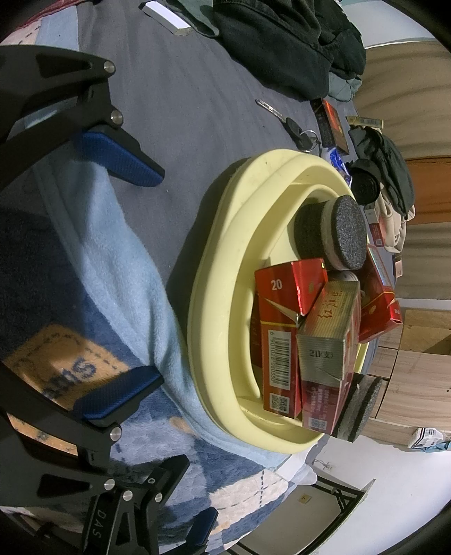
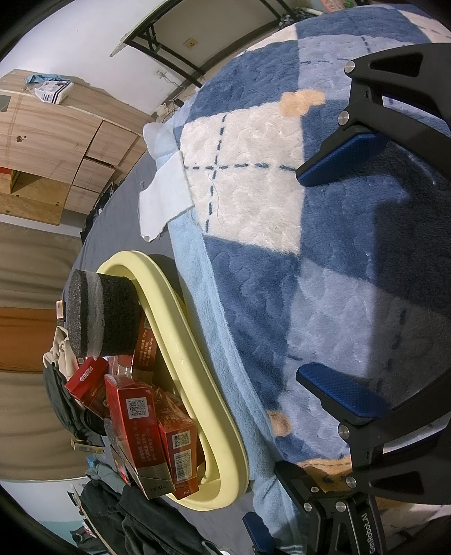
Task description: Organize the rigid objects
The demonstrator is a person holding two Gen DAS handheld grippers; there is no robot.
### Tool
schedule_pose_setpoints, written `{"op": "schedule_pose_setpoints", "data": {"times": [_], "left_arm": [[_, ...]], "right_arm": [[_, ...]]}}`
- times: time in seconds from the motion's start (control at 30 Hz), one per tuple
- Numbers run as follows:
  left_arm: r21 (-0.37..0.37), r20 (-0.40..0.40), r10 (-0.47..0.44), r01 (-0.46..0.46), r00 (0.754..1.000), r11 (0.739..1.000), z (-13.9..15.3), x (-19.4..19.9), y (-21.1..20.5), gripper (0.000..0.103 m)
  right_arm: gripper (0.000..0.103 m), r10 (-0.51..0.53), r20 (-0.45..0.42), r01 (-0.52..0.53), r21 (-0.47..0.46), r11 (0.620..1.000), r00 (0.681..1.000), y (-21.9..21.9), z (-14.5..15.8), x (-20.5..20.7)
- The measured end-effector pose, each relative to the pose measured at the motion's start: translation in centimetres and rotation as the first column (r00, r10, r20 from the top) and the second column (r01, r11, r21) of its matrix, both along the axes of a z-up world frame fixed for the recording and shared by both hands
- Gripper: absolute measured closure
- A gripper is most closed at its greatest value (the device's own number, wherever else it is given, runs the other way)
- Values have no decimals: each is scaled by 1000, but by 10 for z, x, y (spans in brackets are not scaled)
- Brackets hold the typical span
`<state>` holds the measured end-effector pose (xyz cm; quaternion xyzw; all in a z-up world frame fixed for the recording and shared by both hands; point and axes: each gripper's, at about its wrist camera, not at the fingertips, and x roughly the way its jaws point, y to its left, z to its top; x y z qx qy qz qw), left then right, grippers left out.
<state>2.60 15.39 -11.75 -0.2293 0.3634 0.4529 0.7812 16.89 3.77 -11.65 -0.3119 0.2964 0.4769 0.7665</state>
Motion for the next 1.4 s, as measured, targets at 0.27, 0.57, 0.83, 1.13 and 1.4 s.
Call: {"op": "schedule_pose_setpoints", "data": {"times": [0.27, 0.57, 0.83, 1.13, 1.4], "left_arm": [[0, 0, 0, 0, 1000, 1000, 0, 0, 0, 0], [0, 0, 0, 0, 1000, 1000, 0, 0, 0, 0], [0, 0, 0, 0, 1000, 1000, 0, 0, 0, 0], [0, 0, 0, 0, 1000, 1000, 0, 0, 0, 0], [0, 0, 0, 0, 1000, 1000, 0, 0, 0, 0]], "right_arm": [[0, 0, 0, 0, 0, 1000, 1000, 0, 0, 0], [0, 0, 0, 0, 0, 1000, 1000, 0, 0, -2], [0, 0, 0, 0, 0, 1000, 1000, 0, 0, 0], [0, 0, 0, 0, 0, 1000, 1000, 0, 0, 2], [0, 0, 1, 0, 0, 1000, 1000, 0, 0, 1]]}}
